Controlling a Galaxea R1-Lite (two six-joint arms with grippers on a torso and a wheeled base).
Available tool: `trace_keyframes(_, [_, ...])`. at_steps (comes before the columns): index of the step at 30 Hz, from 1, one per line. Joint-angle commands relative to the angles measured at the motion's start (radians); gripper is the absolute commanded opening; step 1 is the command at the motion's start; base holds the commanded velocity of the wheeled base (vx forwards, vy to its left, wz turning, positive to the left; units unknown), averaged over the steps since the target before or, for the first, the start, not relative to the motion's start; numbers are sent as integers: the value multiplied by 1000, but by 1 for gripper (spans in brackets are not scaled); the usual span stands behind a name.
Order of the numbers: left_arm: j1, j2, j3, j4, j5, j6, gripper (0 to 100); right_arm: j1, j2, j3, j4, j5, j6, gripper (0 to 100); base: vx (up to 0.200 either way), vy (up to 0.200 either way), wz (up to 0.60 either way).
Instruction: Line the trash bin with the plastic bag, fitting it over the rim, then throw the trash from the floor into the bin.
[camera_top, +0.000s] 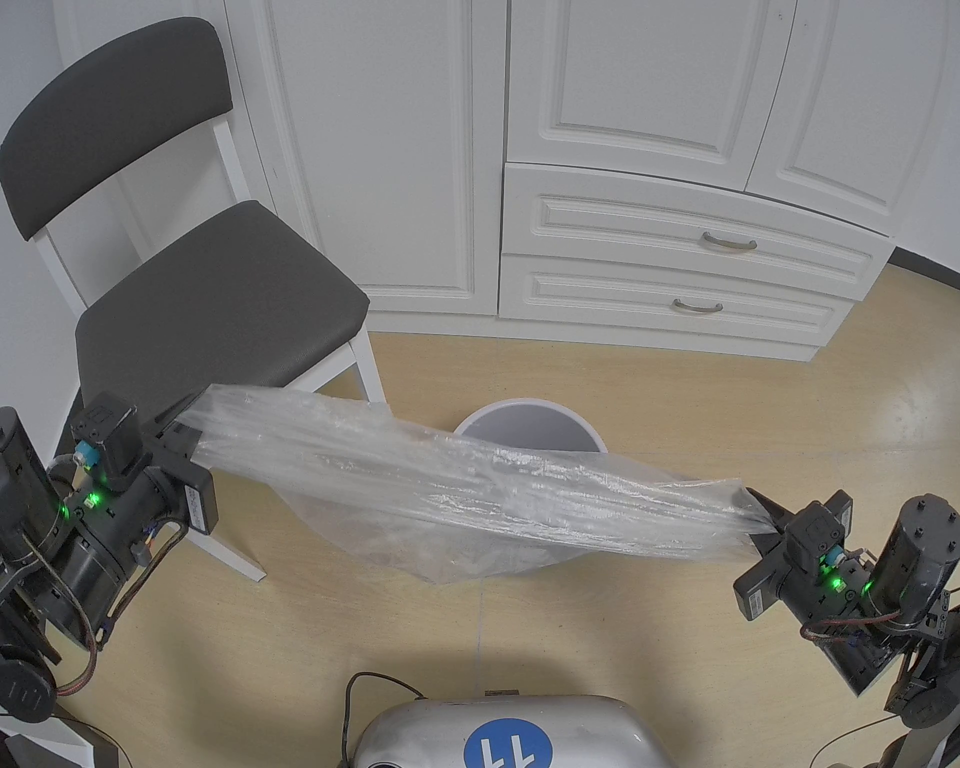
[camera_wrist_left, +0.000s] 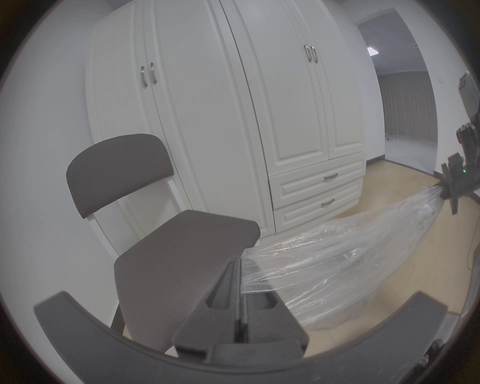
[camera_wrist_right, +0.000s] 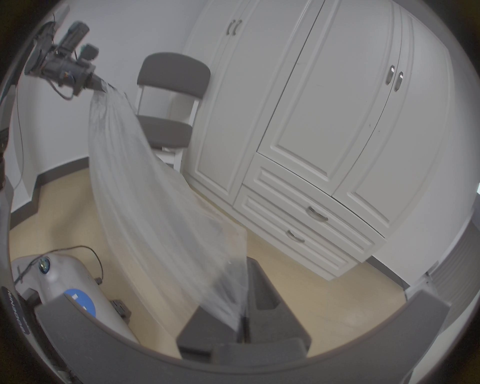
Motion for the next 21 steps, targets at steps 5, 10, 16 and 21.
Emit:
trace_keyframes(5, [16,221,14,-299,-111,-62,0,-146,-3,-8,-116,178,-2,0,0,0,0])
trace_keyframes(10, [18,260,23,-389,-197,-88,0,-229,0,3,-201,394,1,0,0,0,0])
trace_keyframes(16, [18,292,28,-454,-267,-129,0,-327,-6,6,-228,623,45,0,0,0,0])
trace_keyframes(21, [35,293,42,-455,-277,-128,0,-379,-25,11,-227,623,45,0,0,0,0])
